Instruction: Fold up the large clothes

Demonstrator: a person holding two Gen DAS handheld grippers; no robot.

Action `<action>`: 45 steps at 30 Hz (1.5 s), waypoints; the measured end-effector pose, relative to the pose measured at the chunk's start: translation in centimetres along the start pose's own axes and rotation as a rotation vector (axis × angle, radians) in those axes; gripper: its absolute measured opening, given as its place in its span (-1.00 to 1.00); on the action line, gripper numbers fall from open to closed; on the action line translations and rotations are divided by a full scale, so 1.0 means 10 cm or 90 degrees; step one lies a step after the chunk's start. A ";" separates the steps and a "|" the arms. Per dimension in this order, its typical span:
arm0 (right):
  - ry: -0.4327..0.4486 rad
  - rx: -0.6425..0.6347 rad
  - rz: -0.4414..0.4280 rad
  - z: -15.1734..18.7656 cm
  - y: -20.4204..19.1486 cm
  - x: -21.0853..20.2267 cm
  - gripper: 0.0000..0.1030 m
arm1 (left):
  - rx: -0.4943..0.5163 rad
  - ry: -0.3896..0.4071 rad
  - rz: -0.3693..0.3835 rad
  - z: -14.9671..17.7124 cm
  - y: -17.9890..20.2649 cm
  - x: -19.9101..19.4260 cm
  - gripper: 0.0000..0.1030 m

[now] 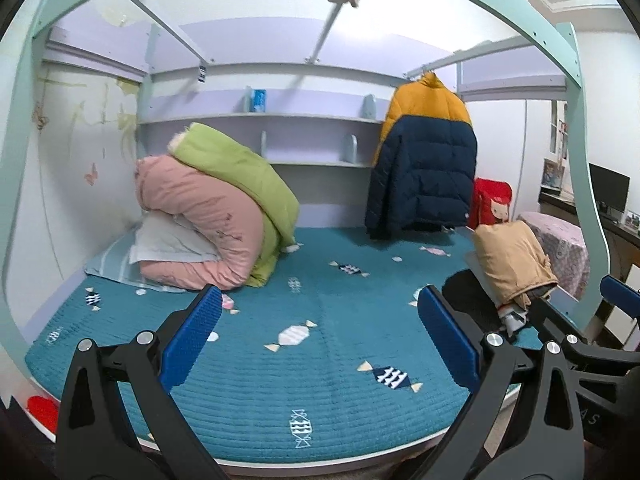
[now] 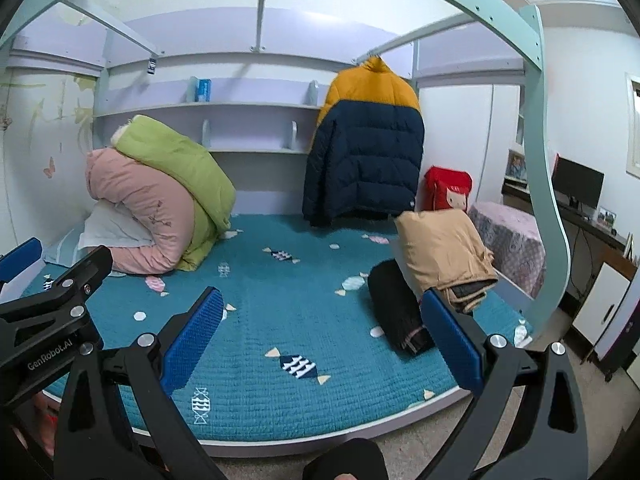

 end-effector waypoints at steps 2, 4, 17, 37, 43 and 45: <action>0.009 -0.002 -0.006 -0.02 -0.04 -0.04 0.86 | -0.005 0.007 -0.007 -0.02 -0.06 -0.06 0.91; 0.017 -0.008 -0.008 -0.04 -0.09 -0.07 0.86 | -0.007 0.010 -0.013 -0.04 -0.12 -0.09 0.91; 0.033 -0.021 -0.012 -0.07 -0.20 -0.16 0.86 | -0.016 0.021 -0.023 -0.04 -0.28 -0.21 0.91; 0.032 -0.020 -0.011 -0.06 -0.18 -0.15 0.86 | -0.003 0.029 -0.024 -0.08 -0.23 -0.18 0.90; 0.032 -0.019 -0.011 -0.06 -0.17 -0.15 0.86 | -0.002 0.029 -0.025 -0.07 -0.21 -0.17 0.90; 0.031 -0.019 -0.011 -0.06 -0.17 -0.15 0.86 | -0.002 0.029 -0.025 -0.07 -0.21 -0.17 0.90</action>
Point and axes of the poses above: each gripper's, at about its wrist camera, not at the fingertips, and x roughly the way its jaws point, y to its right, z to its underside, the point moved 2 cm from there along x, roughly the way its jaws point, and after that the axes turned 2 degrees about z, right-handed, at the moved point
